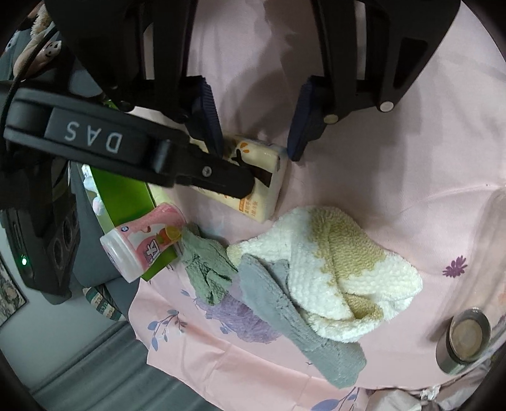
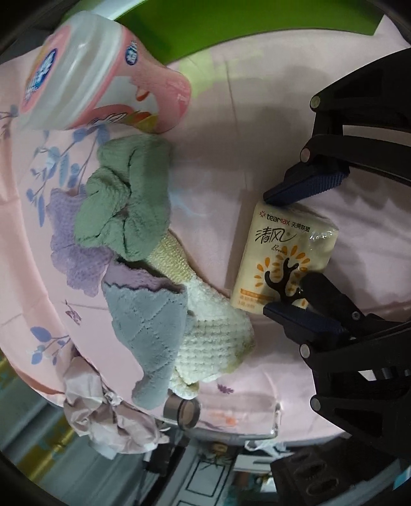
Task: Organize soft objects
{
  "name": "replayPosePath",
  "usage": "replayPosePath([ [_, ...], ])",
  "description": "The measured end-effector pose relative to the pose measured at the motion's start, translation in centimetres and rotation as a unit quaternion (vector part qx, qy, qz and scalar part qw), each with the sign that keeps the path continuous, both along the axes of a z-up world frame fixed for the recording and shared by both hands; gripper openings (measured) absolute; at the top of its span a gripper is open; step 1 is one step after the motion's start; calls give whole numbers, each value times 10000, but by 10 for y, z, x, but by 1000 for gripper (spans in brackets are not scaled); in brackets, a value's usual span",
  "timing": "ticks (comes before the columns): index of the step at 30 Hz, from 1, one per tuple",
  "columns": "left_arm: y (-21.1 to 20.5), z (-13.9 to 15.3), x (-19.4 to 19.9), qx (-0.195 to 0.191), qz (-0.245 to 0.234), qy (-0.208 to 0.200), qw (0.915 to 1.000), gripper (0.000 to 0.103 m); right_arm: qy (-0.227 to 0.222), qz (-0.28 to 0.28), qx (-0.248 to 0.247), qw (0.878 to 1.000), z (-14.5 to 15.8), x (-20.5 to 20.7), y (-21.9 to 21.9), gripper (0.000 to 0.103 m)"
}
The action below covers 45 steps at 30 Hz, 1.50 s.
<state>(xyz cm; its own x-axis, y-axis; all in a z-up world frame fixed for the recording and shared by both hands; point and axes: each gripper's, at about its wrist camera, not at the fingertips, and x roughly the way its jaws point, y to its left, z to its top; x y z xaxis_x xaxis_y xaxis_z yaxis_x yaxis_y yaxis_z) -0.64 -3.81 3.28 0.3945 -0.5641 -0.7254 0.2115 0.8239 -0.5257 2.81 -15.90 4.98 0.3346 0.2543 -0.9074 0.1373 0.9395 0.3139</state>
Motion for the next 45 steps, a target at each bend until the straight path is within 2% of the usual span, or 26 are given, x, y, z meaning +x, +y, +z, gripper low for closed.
replayPosePath([
  [3, -4, 11, -6, 31, -1, -218, 9998, 39, -144, 36, -4, 9999, 8, -3, -1, 66],
  [10, -18, 46, -18, 55, -87, -793, 9968, 40, -861, 128, -225, 9960, 49, -20, -7, 66],
  [16, -39, 71, -21, -60, -319, -1016, 9943, 39, -1297, 75, -326, 9910, 80, -33, -25, 66],
  [21, -77, 96, -26, 155, -702, -1383, 9878, 39, -1643, -271, -332, 9855, 102, -47, -58, 66],
  [28, -128, 116, -33, 294, -1227, -1670, 9779, 39, -1938, -936, 27, 9766, 115, -68, -114, 66],
  [37, -190, 109, -34, 425, -1847, -1553, 9695, 39, -1871, -1758, 375, 9657, 105, -90, -179, 66],
  [45, -227, 88, -25, 532, -2125, -1167, 9687, 39, -1462, -2324, 514, 9602, 78, -88, -216, 66],
])
